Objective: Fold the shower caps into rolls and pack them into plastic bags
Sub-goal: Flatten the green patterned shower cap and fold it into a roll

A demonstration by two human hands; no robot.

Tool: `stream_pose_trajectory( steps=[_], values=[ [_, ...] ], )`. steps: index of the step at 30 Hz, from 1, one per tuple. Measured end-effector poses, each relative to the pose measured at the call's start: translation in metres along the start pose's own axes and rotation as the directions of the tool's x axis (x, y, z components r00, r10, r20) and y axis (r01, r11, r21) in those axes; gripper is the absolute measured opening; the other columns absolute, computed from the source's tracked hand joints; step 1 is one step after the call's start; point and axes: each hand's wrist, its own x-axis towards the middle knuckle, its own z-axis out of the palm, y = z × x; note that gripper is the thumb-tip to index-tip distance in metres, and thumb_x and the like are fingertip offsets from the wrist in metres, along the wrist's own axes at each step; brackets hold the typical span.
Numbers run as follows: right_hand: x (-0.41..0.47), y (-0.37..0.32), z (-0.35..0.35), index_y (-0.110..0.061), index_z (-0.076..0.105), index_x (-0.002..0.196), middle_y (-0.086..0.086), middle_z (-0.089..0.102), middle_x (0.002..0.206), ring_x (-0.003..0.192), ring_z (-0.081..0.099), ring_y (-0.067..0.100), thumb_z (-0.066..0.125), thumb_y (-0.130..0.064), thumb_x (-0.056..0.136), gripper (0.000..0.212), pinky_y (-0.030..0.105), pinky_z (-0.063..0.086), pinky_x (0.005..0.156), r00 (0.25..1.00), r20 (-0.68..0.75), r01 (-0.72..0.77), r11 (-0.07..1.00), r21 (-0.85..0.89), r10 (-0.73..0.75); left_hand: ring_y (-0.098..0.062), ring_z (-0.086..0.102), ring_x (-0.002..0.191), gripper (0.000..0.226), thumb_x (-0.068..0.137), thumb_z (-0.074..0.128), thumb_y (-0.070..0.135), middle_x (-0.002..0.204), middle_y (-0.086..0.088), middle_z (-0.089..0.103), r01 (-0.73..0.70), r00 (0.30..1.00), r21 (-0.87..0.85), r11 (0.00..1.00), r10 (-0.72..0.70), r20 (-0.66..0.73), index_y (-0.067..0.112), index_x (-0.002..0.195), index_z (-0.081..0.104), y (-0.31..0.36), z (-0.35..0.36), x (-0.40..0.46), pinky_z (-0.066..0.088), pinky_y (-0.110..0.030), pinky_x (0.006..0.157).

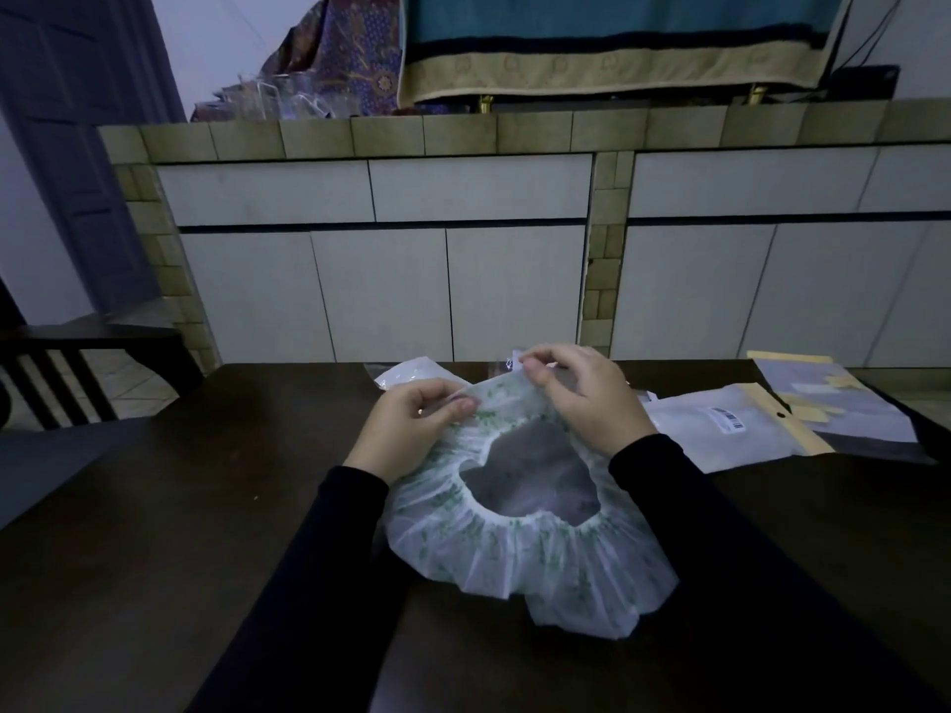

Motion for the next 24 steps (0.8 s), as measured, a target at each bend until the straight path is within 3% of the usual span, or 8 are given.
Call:
stream_pose_trajectory(
  steps=[3, 6, 9, 11, 13, 16, 20, 24],
  values=[
    [0.004, 0.001, 0.003, -0.023, 0.068, 0.082, -0.007, 0.068, 0.083, 0.081, 0.06, 0.011, 0.068, -0.043, 0.083, 0.02, 0.028, 0.049, 0.073, 0.995, 0.072, -0.07, 0.995, -0.067, 0.075, 0.0, 0.063, 0.071, 0.013, 0.087, 0.068, 0.013, 0.075, 0.009, 0.073, -0.023, 1.0, -0.004, 1.0, 0.023, 0.001, 0.023, 0.081, 0.074, 0.0, 0.0, 0.0, 0.049, -0.017, 0.073],
    [0.004, 0.001, 0.005, -0.026, 0.06, 0.07, -0.008, 0.062, 0.077, 0.072, 0.055, 0.014, 0.066, -0.049, 0.084, 0.027, 0.028, 0.044, 0.06, 0.984, -0.103, -0.161, 0.966, -0.204, 0.143, -0.01, 0.059, 0.073, 0.012, 0.085, 0.068, 0.042, 0.079, 0.005, 0.07, 0.089, 0.996, 0.011, 0.996, -0.089, -0.002, 0.033, 0.085, 0.075, -0.001, -0.006, -0.001, 0.045, -0.026, 0.074],
    [0.001, 0.003, -0.001, -0.021, 0.062, 0.08, -0.003, 0.062, 0.08, 0.071, 0.053, 0.017, 0.059, -0.049, 0.088, 0.03, 0.024, 0.036, 0.054, 0.936, -0.257, -0.305, 0.92, -0.245, 0.242, -0.003, 0.067, 0.091, 0.047, 0.069, 0.061, 0.074, 0.093, 0.014, 0.073, 0.312, 0.943, -0.056, 0.948, -0.303, 0.137, 0.035, 0.091, 0.075, 0.0, -0.017, -0.005, 0.047, -0.024, 0.086],
    [0.001, 0.008, -0.008, -0.018, 0.067, 0.096, 0.002, 0.068, 0.091, 0.08, 0.059, 0.023, 0.054, -0.047, 0.091, 0.033, 0.026, 0.042, 0.064, 0.907, -0.239, -0.408, 0.868, -0.284, 0.347, -0.022, 0.067, 0.104, 0.063, 0.063, 0.07, 0.071, 0.106, -0.002, 0.073, 0.451, 0.867, -0.082, 0.889, -0.414, 0.279, 0.022, 0.102, 0.074, -0.001, -0.023, -0.009, 0.048, -0.042, 0.098],
    [0.0, 0.011, -0.017, -0.017, 0.065, 0.102, 0.006, 0.066, 0.096, 0.083, 0.057, 0.026, 0.05, -0.04, 0.094, 0.028, 0.029, 0.042, 0.07, 0.877, -0.205, -0.479, 0.827, -0.293, 0.436, -0.033, 0.067, 0.102, 0.053, 0.063, 0.083, 0.049, 0.105, -0.012, 0.072, 0.457, 0.831, -0.009, 0.889, -0.423, 0.361, 0.014, 0.101, 0.074, 0.001, -0.026, -0.013, 0.046, -0.048, 0.097],
    [-0.004, 0.011, -0.027, -0.014, 0.063, 0.097, 0.008, 0.062, 0.093, 0.081, 0.054, 0.027, 0.048, -0.022, 0.096, 0.018, 0.031, 0.041, 0.07, 0.854, -0.161, -0.521, 0.805, -0.284, 0.495, -0.023, 0.069, 0.082, 0.024, 0.067, 0.085, 0.01, 0.089, -0.008, 0.075, 0.401, 0.89, 0.081, 0.912, -0.409, 0.201, 0.013, 0.089, 0.075, 0.005, -0.019, -0.011, 0.054, -0.039, 0.081],
    [-0.02, 0.011, -0.035, -0.016, 0.061, 0.089, 0.009, 0.066, 0.1, 0.082, 0.054, 0.024, 0.051, -0.018, 0.095, 0.012, 0.031, 0.041, 0.071, 0.842, -0.181, -0.539, 0.8, -0.263, 0.508, -0.02, 0.07, 0.076, 0.025, 0.067, 0.078, 0.009, 0.081, -0.006, 0.073, 0.343, 0.935, 0.272, 0.899, -0.298, -0.193, 0.024, 0.084, 0.069, -0.004, -0.019, -0.002, 0.058, -0.041, 0.076],
    [-0.031, 0.0, -0.031, -0.018, 0.059, 0.114, 0.005, 0.058, 0.118, 0.1, 0.056, 0.024, 0.055, -0.008, 0.082, 0.034, 0.033, 0.046, 0.087, 0.897, -0.075, -0.436, 0.849, -0.297, 0.435, -0.01, 0.062, 0.073, 0.022, 0.074, 0.078, 0.012, 0.08, 0.005, 0.069, 0.187, 0.98, 0.354, 0.916, -0.148, -0.136, 0.028, 0.083, 0.065, 0.013, -0.013, -0.007, 0.05, -0.023, 0.068]
  ],
)
